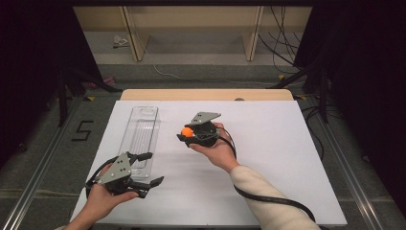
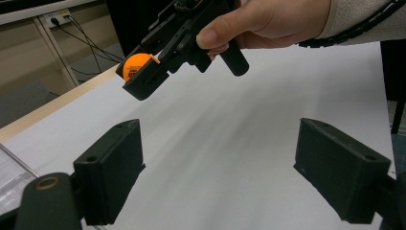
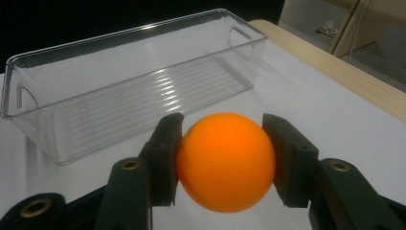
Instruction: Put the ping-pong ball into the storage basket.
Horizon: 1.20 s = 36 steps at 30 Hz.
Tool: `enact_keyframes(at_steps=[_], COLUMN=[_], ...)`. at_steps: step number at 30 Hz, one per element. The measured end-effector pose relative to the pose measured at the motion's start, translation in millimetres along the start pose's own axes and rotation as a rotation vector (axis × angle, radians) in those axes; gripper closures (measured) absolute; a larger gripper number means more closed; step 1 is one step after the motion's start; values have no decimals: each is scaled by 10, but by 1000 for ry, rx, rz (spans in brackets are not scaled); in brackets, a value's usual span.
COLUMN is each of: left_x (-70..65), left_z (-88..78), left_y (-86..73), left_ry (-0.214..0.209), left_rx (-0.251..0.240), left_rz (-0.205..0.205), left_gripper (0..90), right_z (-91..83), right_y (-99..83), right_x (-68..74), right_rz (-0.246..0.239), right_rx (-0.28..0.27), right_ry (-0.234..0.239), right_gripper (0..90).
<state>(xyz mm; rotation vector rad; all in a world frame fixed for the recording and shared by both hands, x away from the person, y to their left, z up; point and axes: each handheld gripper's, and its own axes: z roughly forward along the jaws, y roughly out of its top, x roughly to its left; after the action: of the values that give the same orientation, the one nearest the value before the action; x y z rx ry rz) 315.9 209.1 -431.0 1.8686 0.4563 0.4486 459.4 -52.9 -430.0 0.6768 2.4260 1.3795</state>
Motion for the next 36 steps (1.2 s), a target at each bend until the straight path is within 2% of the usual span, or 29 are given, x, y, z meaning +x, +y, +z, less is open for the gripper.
enact_keyframes(at_steps=[36], left_x=[-5], left_z=[1], left_y=[0], left_ry=[-3], left_rx=[2], left_rz=[3], left_gripper=[164], right_z=[160], right_y=[165], right_x=[84], right_rz=[-19], right_rx=[-5], right_ry=[25], right_gripper=[516])
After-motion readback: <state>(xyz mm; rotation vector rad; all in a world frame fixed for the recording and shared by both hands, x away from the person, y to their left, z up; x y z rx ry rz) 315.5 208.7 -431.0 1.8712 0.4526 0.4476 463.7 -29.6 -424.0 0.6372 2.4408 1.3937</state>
